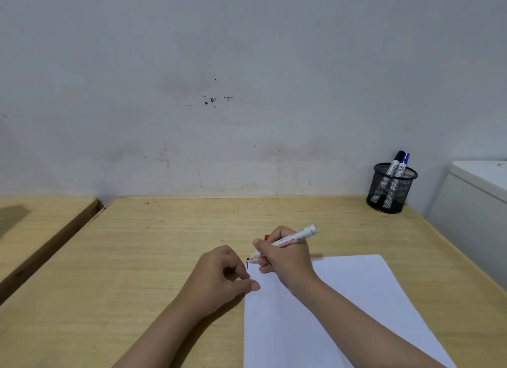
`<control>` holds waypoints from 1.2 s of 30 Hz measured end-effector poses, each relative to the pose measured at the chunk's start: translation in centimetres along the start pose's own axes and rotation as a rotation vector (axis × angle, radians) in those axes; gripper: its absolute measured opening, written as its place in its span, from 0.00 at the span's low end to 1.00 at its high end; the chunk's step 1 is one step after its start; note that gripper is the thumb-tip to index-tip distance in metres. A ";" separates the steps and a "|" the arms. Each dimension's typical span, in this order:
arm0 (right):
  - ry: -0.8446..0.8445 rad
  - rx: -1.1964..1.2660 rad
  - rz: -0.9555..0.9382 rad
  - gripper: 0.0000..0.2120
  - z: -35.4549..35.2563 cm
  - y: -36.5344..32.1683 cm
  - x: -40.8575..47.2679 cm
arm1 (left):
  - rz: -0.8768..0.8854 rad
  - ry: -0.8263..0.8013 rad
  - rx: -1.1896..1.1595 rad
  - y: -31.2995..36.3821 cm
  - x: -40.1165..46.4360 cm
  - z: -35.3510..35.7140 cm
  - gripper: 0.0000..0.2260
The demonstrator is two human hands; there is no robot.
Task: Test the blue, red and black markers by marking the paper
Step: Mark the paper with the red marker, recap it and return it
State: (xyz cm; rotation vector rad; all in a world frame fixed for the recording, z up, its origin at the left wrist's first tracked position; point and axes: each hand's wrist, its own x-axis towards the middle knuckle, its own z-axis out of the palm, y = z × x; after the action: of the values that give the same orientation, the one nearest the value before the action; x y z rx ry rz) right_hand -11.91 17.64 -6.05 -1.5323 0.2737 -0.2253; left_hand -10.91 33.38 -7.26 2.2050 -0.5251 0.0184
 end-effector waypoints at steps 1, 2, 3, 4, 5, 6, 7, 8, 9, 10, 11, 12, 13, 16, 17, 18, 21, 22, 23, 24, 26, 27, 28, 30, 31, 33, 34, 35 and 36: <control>0.007 -0.006 -0.018 0.13 0.0 0.2 0.0 | 0.006 -0.011 0.000 -0.1 0.1 -0.1 0.10; 0.018 -0.017 -0.033 0.14 0.0 0.3 0.0 | 0.011 -0.023 0.002 -0.2 0.1 -0.3 0.09; 0.031 -0.027 -0.045 0.14 0.0 0.4 0.0 | 0.016 -0.034 0.004 -0.3 0.2 -0.4 0.09; 0.043 -0.035 -0.054 0.14 0.0 0.5 0.0 | 0.018 -0.043 0.009 -0.3 0.2 -0.4 0.09; 0.050 -0.043 -0.062 0.14 0.0 0.5 0.0 | 0.024 -0.048 0.017 -0.3 0.3 -0.5 0.09; 0.052 -0.054 -0.067 0.14 0.0 0.6 0.0 | 0.030 -0.049 0.027 -0.3 0.3 -0.5 0.09; 0.048 -0.065 -0.071 0.14 0.0 0.6 0.1 | 0.037 -0.048 0.033 -0.3 0.3 -0.5 0.09; 0.041 -0.074 -0.075 0.14 0.0 0.6 0.1 | 0.042 -0.047 0.040 -0.2 0.2 -0.5 0.10; 0.033 -0.079 -0.077 0.13 0.1 0.7 0.1 | 0.047 -0.046 0.047 -0.2 0.2 -0.5 0.10; 0.028 -0.081 -0.079 0.13 0.1 0.7 0.1 | 0.052 -0.044 0.054 -0.2 0.2 -0.5 0.11; 0.024 -0.084 -0.079 0.12 0.1 0.7 0.1 | 0.056 -0.041 0.058 -0.2 0.2 -0.5 0.12; 0.021 -0.089 -0.081 0.12 0.1 0.8 0.1 | 0.060 -0.038 0.061 -0.3 0.2 -0.5 0.12; 0.017 -0.096 -0.084 0.12 0.1 0.8 0.1 | 0.064 -0.035 0.064 -0.3 0.1 -0.5 0.13; 0.004 -0.096 -0.092 0.11 0.2 1.0 0.1 | 0.069 -0.032 0.068 -0.4 0.1 -0.5 0.13; 0.004 -0.101 -0.094 0.11 0.2 1.0 0.2 | 0.071 -0.032 0.069 -0.3 0.1 -0.5 0.13; 0.006 -0.107 -0.095 0.11 0.2 1.0 0.2 | 0.073 -0.031 0.073 -0.3 0.1 -0.5 0.13; 0.005 -0.107 -0.096 0.11 0.2 1.2 0.2 | 0.080 -0.028 0.072 -0.3 0.1 -0.5 0.13; 0.004 -0.110 -0.094 0.10 0.2 1.2 0.3 | 0.082 -0.027 0.068 -0.3 0.1 -0.5 0.12; 0.003 -0.114 -0.093 0.10 0.3 1.3 0.3 | 0.087 -0.024 0.067 -0.2 0.1 -0.4 0.11; 0.000 -0.114 -0.091 0.10 0.3 1.3 0.3 | 0.090 -0.021 0.064 -0.2 0.1 -0.4 0.10; -0.015 -0.101 -0.084 0.10 0.2 1.3 0.4 | 0.086 -0.016 0.054 -0.2 0.1 -0.3 0.08; -0.026 -0.097 -0.075 0.11 0.2 1.2 0.4 | 0.082 -0.014 0.050 -0.2 0.1 -0.3 0.08; -0.035 -0.100 -0.061 0.11 0.1 1.2 0.5 | 0.077 -0.015 0.047 -0.2 0.1 -0.3 0.08; -0.043 -0.117 -0.034 0.12 0.0 1.1 0.4 | 0.069 -0.017 0.047 -0.2 0.1 -0.3 0.08; -0.044 -0.119 -0.028 0.13 0.0 1.1 0.4 | 0.067 -0.018 0.048 -0.2 0.1 -0.3 0.08; -0.029 -0.092 -0.033 0.13 0.0 1.0 0.3 | 0.063 -0.020 0.042 -0.2 0.1 -0.3 0.08; -0.003 -0.057 -0.039 0.12 -0.1 1.0 0.3 | 0.061 -0.022 0.038 -0.2 0.2 -0.3 0.08; 0.035 -0.002 -0.047 0.13 -0.2 1.0 0.3 | 0.061 -0.026 0.035 -0.2 0.2 -0.3 0.07; 0.078 0.065 -0.055 0.12 -0.3 0.9 0.3 | 0.061 -0.028 0.036 -0.3 0.2 -0.3 0.07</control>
State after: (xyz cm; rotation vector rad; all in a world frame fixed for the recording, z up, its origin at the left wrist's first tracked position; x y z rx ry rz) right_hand -11.71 17.22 -6.96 -1.4700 0.2835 -0.3355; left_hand -10.59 33.72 -7.24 2.2266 -0.6127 0.0295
